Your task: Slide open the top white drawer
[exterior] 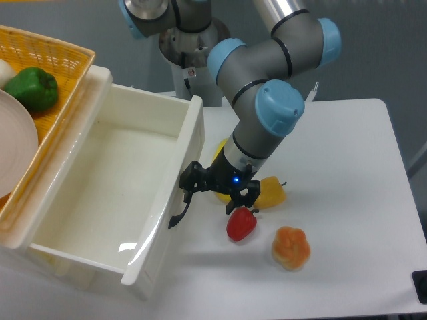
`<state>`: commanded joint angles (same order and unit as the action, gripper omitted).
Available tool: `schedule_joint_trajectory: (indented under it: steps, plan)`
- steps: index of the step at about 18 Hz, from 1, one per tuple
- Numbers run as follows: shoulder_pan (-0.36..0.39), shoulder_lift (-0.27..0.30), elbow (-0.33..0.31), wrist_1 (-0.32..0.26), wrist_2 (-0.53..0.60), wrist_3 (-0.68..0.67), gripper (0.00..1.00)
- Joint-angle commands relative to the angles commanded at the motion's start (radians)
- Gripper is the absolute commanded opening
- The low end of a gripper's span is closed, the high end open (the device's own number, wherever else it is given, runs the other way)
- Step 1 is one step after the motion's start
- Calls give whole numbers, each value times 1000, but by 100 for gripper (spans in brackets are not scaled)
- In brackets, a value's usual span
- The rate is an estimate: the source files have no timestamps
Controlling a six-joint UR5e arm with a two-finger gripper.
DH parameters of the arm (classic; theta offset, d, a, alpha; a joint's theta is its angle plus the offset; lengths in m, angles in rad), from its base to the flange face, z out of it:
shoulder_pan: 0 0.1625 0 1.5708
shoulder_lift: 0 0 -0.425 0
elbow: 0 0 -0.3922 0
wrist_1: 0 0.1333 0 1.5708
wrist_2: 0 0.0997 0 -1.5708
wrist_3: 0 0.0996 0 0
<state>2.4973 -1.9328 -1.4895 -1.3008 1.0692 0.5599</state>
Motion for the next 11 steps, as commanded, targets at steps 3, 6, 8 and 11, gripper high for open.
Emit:
schedule_joint_trajectory:
  steps: [3,6,8,11]
  plan:
    - [9,-2,-2,0,-32,0,100]
    - [14,-2,-3,0,-44,-2,100]
    - [18,-2,-3,0,-57,-2,100]
    - [28,5,0,3,-57,-2,100]
